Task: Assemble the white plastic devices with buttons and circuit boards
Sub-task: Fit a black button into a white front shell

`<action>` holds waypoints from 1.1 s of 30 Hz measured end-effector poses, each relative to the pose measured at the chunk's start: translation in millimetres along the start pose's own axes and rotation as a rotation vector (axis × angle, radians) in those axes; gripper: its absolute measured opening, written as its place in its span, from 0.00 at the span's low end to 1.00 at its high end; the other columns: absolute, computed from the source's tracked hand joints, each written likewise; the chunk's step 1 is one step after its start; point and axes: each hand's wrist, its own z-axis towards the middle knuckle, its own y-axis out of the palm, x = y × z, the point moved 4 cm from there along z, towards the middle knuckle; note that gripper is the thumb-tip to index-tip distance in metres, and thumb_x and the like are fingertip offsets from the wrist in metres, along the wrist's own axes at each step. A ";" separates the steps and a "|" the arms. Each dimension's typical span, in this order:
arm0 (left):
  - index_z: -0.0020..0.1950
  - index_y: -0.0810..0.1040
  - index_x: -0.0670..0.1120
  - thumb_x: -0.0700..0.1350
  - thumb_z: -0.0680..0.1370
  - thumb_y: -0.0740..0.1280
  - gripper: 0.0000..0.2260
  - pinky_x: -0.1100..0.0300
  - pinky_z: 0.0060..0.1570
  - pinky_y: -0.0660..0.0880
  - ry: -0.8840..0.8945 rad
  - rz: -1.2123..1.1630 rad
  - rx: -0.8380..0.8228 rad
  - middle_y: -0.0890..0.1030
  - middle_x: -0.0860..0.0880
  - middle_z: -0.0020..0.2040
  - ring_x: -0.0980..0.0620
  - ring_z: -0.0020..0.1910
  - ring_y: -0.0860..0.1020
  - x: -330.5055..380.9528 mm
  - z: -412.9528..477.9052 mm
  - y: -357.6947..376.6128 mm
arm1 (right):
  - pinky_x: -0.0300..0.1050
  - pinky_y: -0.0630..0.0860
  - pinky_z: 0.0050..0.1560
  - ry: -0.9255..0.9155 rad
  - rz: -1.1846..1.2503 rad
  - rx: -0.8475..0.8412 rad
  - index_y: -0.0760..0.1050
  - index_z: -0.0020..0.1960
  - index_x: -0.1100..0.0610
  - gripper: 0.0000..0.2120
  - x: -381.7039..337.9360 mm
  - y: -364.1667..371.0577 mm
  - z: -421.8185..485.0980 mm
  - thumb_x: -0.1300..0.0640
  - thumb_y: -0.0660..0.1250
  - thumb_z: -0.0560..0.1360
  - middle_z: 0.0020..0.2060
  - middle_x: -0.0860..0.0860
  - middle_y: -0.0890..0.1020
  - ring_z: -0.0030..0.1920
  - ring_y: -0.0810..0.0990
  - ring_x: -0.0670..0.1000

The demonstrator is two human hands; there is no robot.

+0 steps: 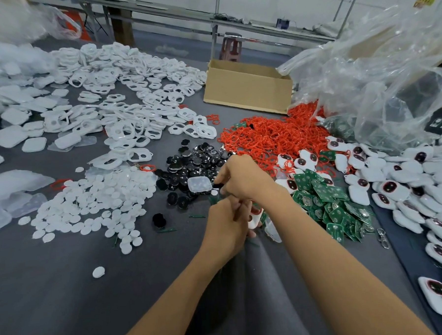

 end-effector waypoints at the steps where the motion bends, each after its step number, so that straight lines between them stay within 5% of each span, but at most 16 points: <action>1: 0.48 0.76 0.37 0.43 0.82 0.60 0.11 0.52 0.35 0.78 0.011 0.011 -0.002 0.83 0.42 0.41 0.46 0.28 0.81 0.9 -0.1 -0.6 | 0.50 0.80 0.49 -0.001 -0.027 -0.027 0.83 0.44 0.57 0.10 -1.9 1.3 4.1 0.69 0.73 0.66 0.42 0.55 0.84 0.45 0.83 0.55; 5: 0.49 0.79 0.40 0.42 0.82 0.60 0.09 0.56 0.36 0.78 0.008 0.013 -0.018 0.80 0.55 0.35 0.45 0.28 0.82 1.2 0.0 -1.4 | 0.52 0.79 0.49 -0.062 -0.134 0.024 0.78 0.39 0.53 0.09 -4.9 3.0 8.5 0.65 0.72 0.67 0.45 0.56 0.83 0.46 0.81 0.57; 11: 0.50 0.79 0.38 0.39 0.81 0.61 0.08 0.42 0.39 0.79 -0.020 -0.012 -0.041 0.80 0.52 0.34 0.51 0.26 0.80 -1.8 1.0 0.1 | 0.49 0.78 0.49 -0.186 -0.160 0.062 0.81 0.47 0.60 0.07 -3.2 -1.8 6.7 0.64 0.66 0.71 0.45 0.57 0.83 0.46 0.81 0.58; 16: 0.51 0.78 0.37 0.33 0.78 0.58 0.09 0.37 0.39 0.78 -0.009 -0.028 -0.033 0.80 0.37 0.44 0.45 0.32 0.82 -1.6 0.7 -0.7 | 0.28 0.66 0.33 -0.136 0.346 0.233 0.82 0.52 0.57 0.13 23.1 -12.0 -30.8 0.68 0.63 0.72 0.29 0.45 0.77 0.27 0.71 0.39; 21: 0.49 0.81 0.44 0.37 0.80 0.61 0.09 0.57 0.30 0.80 0.019 -0.119 -0.010 0.82 0.52 0.36 0.57 0.32 0.80 1.6 0.7 -1.3 | 0.39 0.68 0.33 -0.106 0.831 0.346 0.82 0.51 0.58 0.12 48.9 -11.5 -68.6 0.71 0.64 0.74 0.30 0.49 0.75 0.31 0.70 0.48; 23: 0.48 0.81 0.46 0.38 0.80 0.62 0.09 0.57 0.32 0.80 0.024 -0.142 0.003 0.82 0.56 0.34 0.56 0.33 0.80 1.0 1.2 -3.1 | 0.44 0.69 0.35 -0.107 0.915 0.391 0.81 0.51 0.58 0.12 53.9 -11.3 -74.7 0.71 0.65 0.74 0.34 0.54 0.77 0.34 0.71 0.52; 26: 0.47 0.82 0.46 0.39 0.80 0.64 0.08 0.51 0.40 0.81 0.038 -0.170 0.045 0.84 0.51 0.39 0.53 0.38 0.80 3.0 2.3 -5.8 | 0.40 0.72 0.32 -0.091 1.062 0.455 0.80 0.48 0.59 0.11 60.6 -5.7 -79.9 0.72 0.65 0.73 0.34 0.54 0.80 0.31 0.74 0.50; 33: 0.50 0.82 0.41 0.37 0.81 0.62 0.09 0.56 0.40 0.82 -0.041 -0.512 0.045 0.84 0.46 0.44 0.46 0.43 0.82 3.4 4.3 -7.4 | 0.38 0.78 0.32 0.039 1.355 0.543 0.77 0.43 0.63 0.05 70.5 7.4 -82.4 0.72 0.68 0.71 0.34 0.57 0.84 0.31 0.82 0.51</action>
